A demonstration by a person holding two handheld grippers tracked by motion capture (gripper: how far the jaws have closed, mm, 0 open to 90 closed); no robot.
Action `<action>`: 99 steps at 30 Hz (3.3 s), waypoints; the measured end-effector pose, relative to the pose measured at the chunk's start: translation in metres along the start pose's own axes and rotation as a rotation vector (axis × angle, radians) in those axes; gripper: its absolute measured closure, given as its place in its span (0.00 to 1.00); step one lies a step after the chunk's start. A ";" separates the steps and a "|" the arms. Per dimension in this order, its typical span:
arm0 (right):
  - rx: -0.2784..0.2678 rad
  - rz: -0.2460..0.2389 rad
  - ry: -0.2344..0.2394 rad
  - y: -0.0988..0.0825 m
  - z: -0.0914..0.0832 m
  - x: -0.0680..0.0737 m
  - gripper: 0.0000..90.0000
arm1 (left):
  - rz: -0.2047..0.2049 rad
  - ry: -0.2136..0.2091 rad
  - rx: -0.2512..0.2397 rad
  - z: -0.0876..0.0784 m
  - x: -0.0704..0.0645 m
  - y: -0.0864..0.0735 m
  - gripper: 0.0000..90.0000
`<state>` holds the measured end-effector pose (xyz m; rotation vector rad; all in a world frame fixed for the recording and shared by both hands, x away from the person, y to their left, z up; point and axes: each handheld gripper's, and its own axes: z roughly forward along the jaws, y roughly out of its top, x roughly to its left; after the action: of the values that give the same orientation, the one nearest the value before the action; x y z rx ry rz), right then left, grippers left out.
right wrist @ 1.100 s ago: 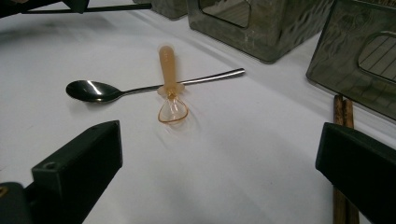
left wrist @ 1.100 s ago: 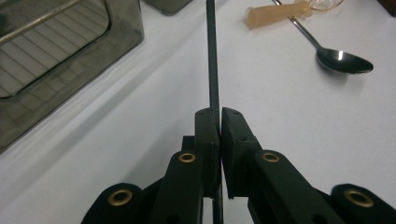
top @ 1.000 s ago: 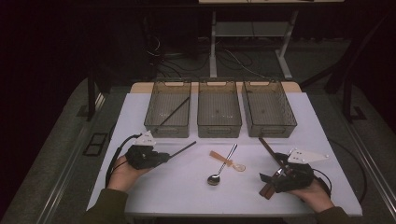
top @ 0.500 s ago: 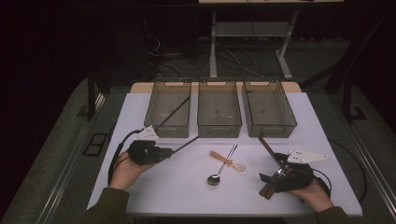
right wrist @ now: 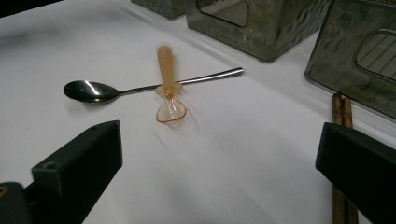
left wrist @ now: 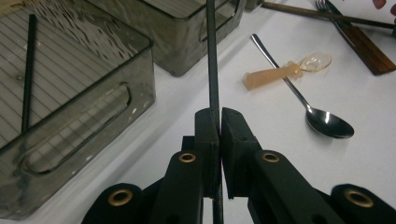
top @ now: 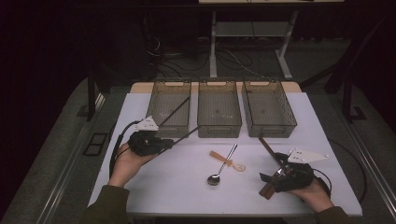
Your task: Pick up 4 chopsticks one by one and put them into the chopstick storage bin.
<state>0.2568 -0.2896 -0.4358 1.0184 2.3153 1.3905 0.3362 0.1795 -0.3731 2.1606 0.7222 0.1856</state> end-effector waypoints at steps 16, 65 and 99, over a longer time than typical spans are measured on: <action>-0.003 0.005 -0.004 -0.001 -0.001 -0.001 0.00 | -0.036 0.043 -0.019 0.000 0.030 0.038 0.96; -0.025 0.023 0.010 -0.001 -0.006 0.000 0.00 | -0.307 0.295 -0.030 0.064 0.138 0.069 0.77; -0.015 0.022 0.002 0.000 -0.003 0.000 0.00 | -0.078 0.147 -0.123 0.010 0.057 0.062 0.26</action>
<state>0.2551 -0.2918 -0.4347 1.0417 2.2989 1.4153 0.4132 0.1740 -0.3390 2.0130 0.8553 0.3423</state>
